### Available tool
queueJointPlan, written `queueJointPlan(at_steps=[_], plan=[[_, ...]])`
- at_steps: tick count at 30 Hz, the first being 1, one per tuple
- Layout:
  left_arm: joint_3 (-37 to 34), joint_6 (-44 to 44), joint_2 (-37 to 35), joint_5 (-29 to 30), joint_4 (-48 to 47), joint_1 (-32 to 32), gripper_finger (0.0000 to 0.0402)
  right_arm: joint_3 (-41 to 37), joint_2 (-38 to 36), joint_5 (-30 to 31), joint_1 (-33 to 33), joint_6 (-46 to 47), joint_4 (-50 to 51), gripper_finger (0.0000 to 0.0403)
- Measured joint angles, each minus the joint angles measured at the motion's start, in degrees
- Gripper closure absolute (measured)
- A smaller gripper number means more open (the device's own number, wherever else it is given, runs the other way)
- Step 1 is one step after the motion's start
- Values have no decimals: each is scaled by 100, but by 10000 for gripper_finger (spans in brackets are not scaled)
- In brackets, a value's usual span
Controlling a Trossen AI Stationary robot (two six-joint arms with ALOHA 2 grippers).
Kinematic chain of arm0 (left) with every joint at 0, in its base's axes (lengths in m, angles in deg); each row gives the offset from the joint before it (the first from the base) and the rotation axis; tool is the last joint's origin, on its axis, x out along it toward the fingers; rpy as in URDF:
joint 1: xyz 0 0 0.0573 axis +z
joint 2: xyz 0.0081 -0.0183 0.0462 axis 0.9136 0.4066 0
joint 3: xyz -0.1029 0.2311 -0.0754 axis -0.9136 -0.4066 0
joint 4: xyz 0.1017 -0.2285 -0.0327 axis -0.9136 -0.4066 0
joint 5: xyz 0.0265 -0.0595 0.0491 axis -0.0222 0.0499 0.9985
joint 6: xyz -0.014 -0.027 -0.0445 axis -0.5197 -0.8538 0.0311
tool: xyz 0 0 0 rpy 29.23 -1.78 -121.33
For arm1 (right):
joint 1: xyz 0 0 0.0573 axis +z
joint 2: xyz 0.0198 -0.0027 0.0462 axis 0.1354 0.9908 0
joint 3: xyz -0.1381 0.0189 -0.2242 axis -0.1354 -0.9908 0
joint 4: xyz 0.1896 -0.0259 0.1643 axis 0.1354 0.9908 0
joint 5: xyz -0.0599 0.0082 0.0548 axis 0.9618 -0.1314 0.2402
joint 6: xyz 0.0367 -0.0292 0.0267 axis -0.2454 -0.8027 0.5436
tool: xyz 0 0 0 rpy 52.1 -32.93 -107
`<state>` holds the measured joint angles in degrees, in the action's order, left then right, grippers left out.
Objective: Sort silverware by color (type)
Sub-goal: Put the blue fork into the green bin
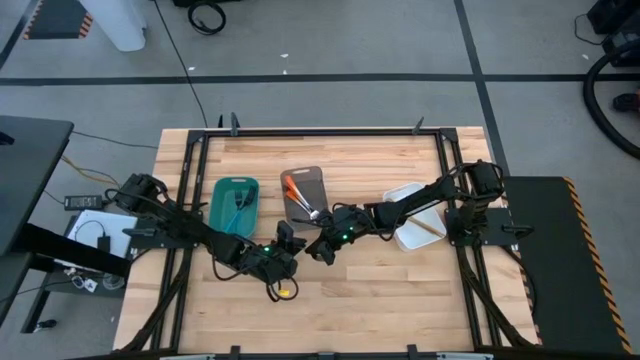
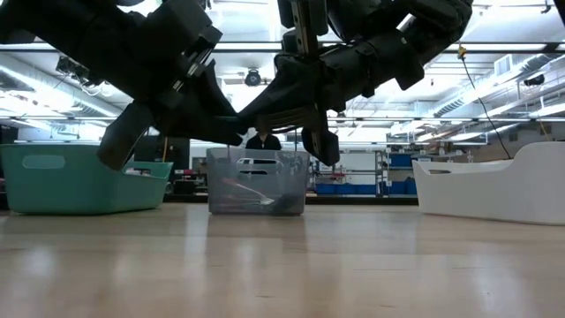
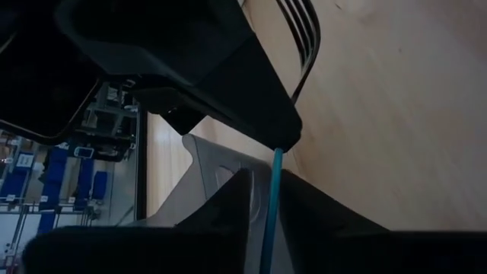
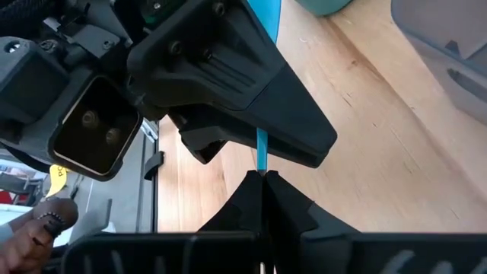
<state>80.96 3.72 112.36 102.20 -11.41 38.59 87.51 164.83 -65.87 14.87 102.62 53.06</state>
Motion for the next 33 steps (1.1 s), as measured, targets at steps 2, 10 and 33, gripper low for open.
queueJointPlan(at_steps=[2, 10, 33], plan=[[0, -66, 0, 0, 2, 0, 338, 0, 0, -3, 0, -2, 0, 392], [-2, -150, 0, -24, 17, -7, 392, 0, -11, -13, -2, -36, 0, 391], [-2, -1890, -370, -705, -524, -212, 396, 4, -11, -547, -158, -707, -148, 231]])
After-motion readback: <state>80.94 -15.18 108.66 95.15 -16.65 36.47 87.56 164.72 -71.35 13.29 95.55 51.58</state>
